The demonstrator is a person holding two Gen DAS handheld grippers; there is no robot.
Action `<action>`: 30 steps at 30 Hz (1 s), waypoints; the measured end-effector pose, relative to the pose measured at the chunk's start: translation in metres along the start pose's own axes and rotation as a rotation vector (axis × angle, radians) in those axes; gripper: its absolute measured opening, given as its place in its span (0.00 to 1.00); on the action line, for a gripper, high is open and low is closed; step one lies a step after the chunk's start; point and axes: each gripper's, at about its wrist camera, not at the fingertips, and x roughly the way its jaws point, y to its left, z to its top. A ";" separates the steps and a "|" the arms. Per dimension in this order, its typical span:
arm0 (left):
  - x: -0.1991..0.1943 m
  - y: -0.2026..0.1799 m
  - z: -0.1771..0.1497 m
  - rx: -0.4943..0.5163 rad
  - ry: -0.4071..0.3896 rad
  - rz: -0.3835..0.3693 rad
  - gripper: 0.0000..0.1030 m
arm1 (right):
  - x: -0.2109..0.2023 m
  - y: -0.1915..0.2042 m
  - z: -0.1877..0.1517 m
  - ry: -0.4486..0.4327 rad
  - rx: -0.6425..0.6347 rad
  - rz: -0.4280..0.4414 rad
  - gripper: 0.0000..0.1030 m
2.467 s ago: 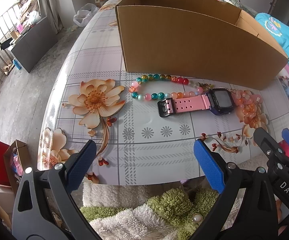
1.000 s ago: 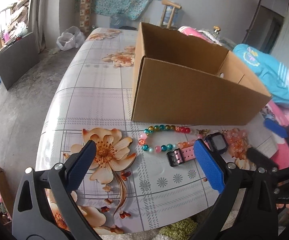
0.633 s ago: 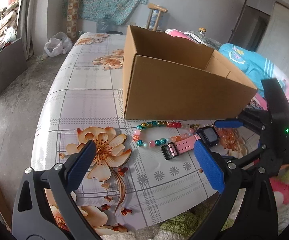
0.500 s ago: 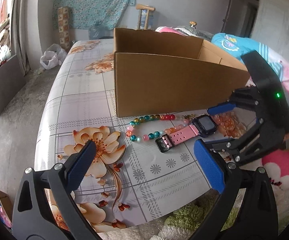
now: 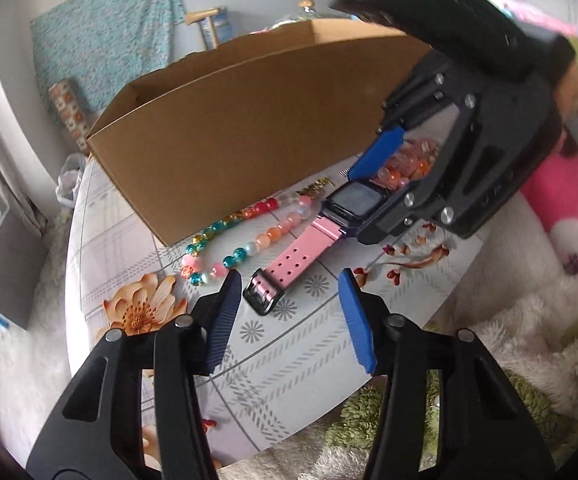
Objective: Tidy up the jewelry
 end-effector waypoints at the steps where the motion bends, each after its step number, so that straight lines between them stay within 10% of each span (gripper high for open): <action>1: 0.002 -0.004 0.000 0.018 0.007 0.004 0.45 | -0.008 0.003 -0.003 -0.004 0.004 0.024 0.51; 12: 0.010 -0.010 0.002 0.029 0.039 0.073 0.13 | -0.026 0.000 -0.008 -0.061 0.023 0.166 0.51; 27: 0.009 0.031 0.010 -0.210 0.090 -0.109 0.04 | -0.040 0.024 -0.052 -0.039 -0.003 -0.172 0.51; 30: 0.009 0.046 0.006 -0.251 0.102 -0.134 0.04 | -0.039 0.024 -0.062 -0.024 0.012 -0.202 0.37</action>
